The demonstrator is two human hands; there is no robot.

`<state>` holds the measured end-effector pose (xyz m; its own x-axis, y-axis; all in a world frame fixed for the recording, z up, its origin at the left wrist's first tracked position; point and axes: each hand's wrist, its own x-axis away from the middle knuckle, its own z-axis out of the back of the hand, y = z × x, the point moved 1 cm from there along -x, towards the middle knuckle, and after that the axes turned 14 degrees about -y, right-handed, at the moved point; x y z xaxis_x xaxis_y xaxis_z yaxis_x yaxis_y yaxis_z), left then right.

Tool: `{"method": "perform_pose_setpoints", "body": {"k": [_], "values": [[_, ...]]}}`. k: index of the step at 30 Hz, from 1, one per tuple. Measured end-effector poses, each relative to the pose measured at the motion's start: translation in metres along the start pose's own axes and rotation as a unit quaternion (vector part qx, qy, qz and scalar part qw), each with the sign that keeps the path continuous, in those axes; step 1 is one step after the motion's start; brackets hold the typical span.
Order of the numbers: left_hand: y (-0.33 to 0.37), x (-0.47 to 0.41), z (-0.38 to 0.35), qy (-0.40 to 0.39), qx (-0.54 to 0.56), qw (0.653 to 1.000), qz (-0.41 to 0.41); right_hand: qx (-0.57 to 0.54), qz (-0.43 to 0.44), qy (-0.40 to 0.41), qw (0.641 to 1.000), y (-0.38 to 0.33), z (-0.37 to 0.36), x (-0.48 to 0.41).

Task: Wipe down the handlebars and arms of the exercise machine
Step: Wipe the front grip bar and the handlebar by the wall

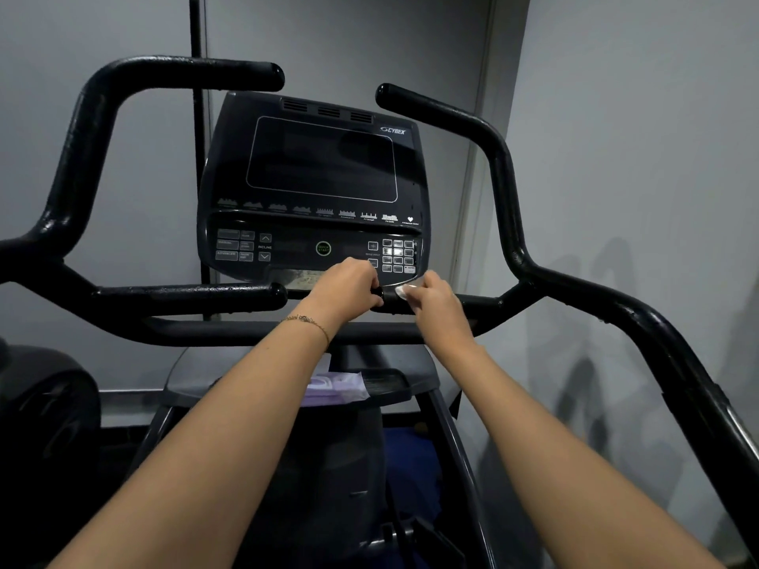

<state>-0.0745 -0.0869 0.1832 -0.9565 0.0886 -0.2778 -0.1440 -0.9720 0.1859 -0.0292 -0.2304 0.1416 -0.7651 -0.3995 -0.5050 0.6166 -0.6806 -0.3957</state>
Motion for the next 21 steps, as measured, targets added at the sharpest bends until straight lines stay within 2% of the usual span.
{"method": "perform_pose_setpoints", "body": {"k": [4,7,11,15,18,21], "values": [[0.004,-0.002,0.003,-0.014,-0.037,0.999,0.008,0.033,-0.044,0.004,0.998,0.015,0.011,-0.002],[0.004,-0.004,0.003,-0.017,-0.050,0.999,0.004,0.076,-0.018,-0.003,0.997,0.004,0.009,-0.009],[0.005,-0.003,0.003,-0.020,-0.058,0.998,-0.001,0.046,-0.011,-0.005,0.999,0.013,0.002,-0.001],[0.006,-0.004,0.004,-0.032,-0.065,0.997,0.002,0.029,-0.068,0.011,0.997,0.030,0.015,-0.004],[0.008,-0.007,0.007,-0.042,-0.072,0.997,0.006,0.051,-0.042,-0.010,0.998,0.011,0.014,-0.002],[0.008,-0.010,0.009,-0.048,-0.071,0.996,0.006,0.035,-0.020,0.025,0.999,0.019,0.005,-0.001]]}}
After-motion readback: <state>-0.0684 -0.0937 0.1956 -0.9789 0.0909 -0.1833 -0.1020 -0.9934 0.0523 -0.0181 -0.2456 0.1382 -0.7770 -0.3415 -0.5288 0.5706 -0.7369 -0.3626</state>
